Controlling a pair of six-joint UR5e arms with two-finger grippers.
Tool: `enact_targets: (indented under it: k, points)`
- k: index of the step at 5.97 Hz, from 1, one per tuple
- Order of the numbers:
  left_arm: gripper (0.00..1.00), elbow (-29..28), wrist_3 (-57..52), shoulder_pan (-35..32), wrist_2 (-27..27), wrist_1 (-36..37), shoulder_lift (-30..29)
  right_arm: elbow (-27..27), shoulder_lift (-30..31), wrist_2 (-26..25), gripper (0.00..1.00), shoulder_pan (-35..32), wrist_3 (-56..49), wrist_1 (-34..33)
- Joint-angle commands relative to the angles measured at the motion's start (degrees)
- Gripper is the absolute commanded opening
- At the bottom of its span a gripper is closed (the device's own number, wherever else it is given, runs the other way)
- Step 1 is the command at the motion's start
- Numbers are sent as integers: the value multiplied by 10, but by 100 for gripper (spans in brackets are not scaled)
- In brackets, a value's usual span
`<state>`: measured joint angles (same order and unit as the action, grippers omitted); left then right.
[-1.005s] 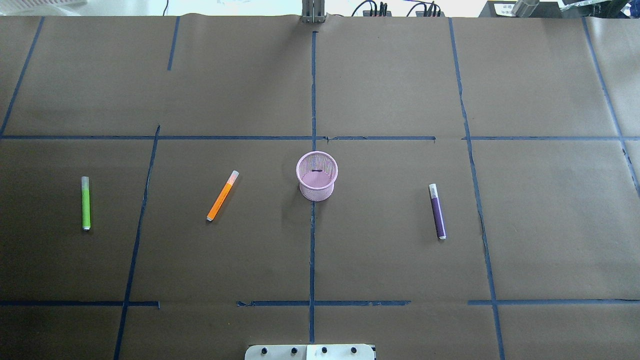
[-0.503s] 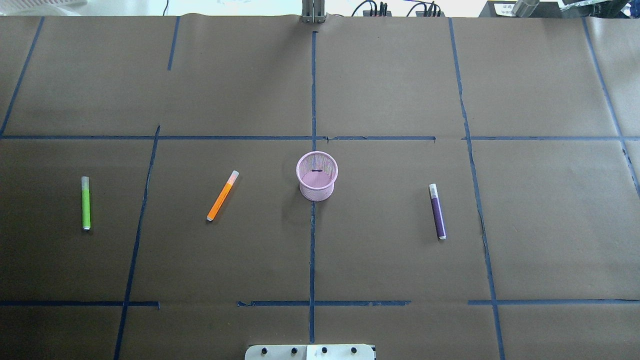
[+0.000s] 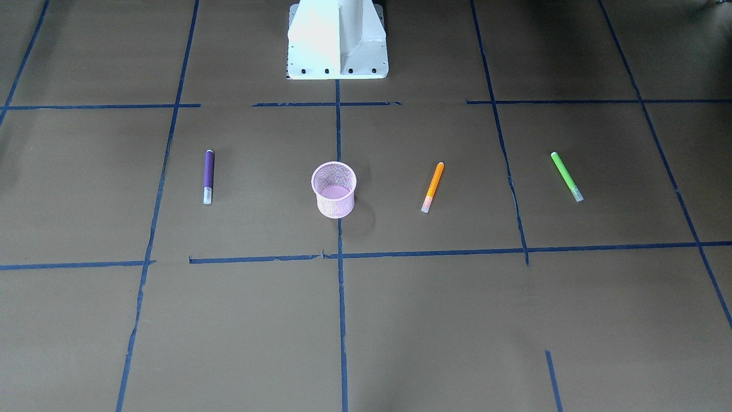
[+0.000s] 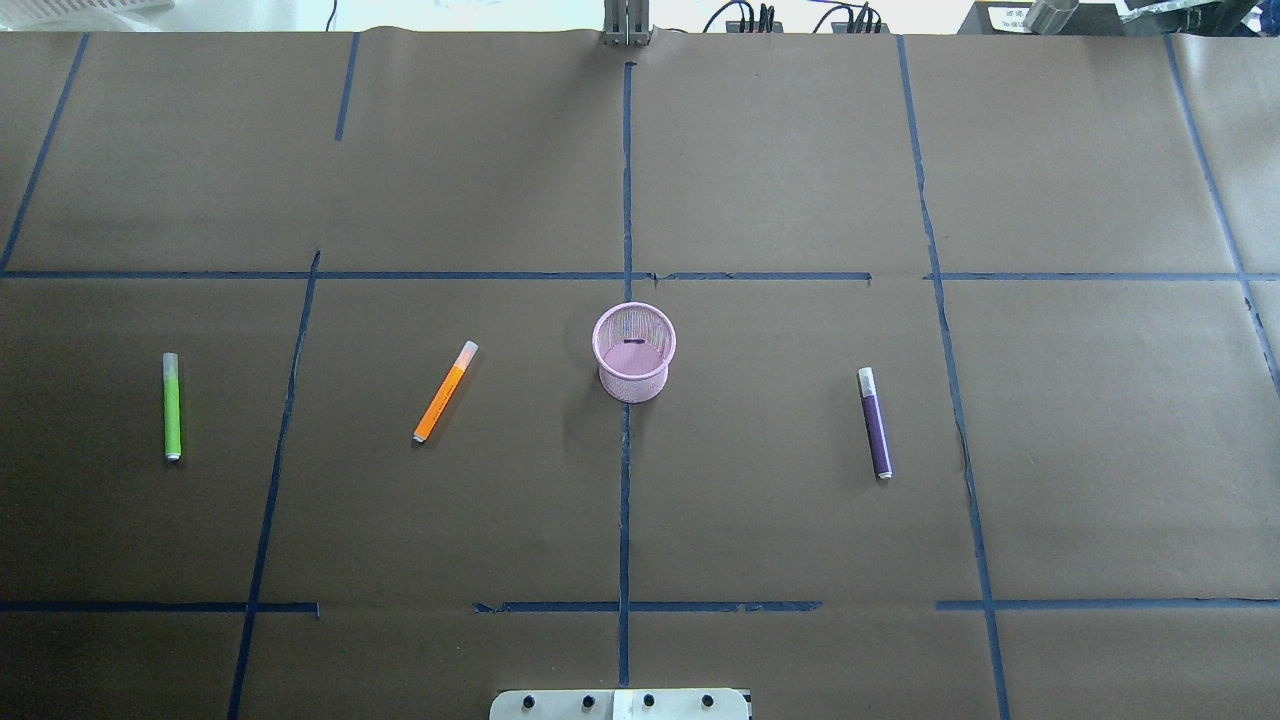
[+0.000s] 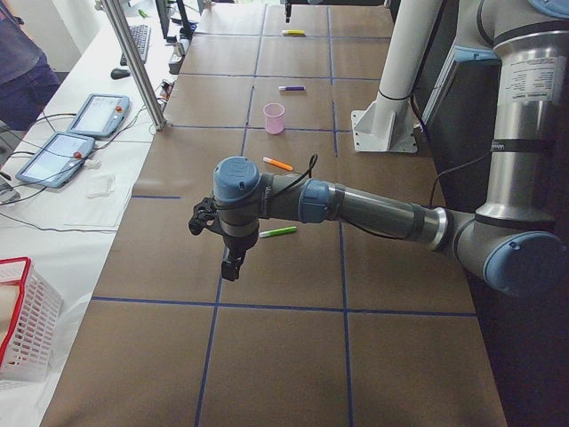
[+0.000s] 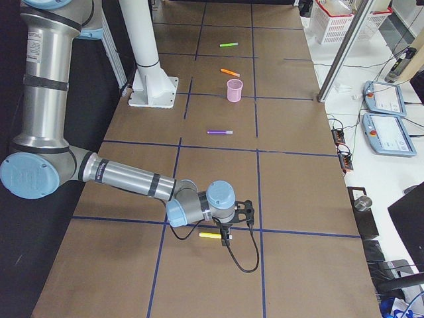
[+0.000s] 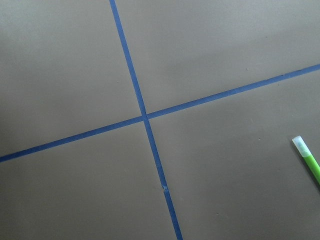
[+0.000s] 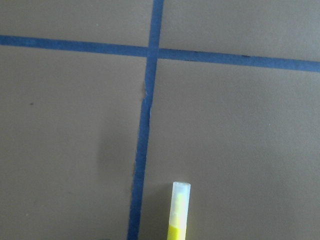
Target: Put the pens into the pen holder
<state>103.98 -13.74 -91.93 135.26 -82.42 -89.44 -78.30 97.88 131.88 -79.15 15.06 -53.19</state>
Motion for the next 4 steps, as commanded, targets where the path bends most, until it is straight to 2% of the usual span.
enact_targets:
  k: [1, 2, 4]
  points:
    - [100, 0, -1, 0, 0, -1, 1, 54, -16, -8, 99, 24, 6, 35]
    - [100, 0, -1, 0, 0, -1, 1, 55, -16, -8, 98, 34, 5, 34]
    - [100, 0, -1, 0, 0, -1, 1, 60, -16, -9, 83, 53, 3, 34]
